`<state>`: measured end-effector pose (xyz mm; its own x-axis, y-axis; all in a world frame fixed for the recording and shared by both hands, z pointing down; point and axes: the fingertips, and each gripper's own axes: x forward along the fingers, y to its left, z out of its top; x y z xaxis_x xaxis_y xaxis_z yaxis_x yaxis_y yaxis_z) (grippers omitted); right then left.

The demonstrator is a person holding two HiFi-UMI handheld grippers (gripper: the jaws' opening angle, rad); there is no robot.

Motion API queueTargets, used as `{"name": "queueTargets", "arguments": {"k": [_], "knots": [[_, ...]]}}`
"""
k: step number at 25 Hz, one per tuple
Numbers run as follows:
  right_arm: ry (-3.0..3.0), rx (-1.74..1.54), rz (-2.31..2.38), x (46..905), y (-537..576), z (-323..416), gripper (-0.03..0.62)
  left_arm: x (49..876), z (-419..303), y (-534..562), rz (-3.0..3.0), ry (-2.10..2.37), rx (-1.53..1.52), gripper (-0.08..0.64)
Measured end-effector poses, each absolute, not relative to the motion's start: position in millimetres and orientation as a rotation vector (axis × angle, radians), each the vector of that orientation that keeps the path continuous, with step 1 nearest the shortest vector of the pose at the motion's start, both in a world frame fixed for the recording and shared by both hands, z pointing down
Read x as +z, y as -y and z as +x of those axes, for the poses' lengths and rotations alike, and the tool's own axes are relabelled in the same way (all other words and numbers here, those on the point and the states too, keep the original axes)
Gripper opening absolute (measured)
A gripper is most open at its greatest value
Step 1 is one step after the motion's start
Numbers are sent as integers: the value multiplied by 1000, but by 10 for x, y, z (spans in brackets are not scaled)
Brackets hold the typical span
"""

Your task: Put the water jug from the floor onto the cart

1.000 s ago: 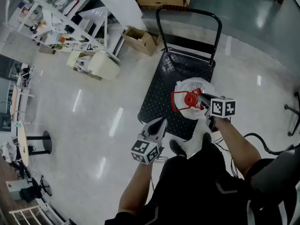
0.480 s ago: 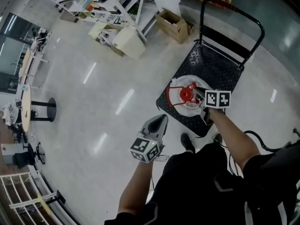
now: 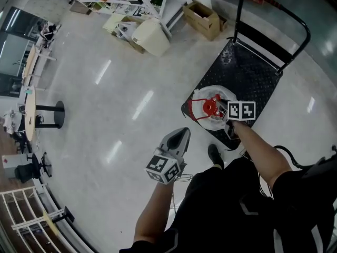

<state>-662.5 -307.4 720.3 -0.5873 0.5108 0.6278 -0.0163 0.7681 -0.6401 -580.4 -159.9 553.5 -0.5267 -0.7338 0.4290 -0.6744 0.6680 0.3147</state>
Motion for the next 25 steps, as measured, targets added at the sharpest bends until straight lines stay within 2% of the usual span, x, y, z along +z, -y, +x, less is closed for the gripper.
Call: {"name": "queueTargets", "arguments": {"k": [17,21,25], "knots": [[2084,748,-166,7514,3912,-6481,83,5505,-5745,2039,1227,2296,-118,0],[2123,594,-156,7561,4114,-6438,83,5446,-5694,2238,1253,2287,-108,0],[2141,579,-164,7528,4247,-6402,89,5410,-5663,2368,1251,2294,-96,0]]}}
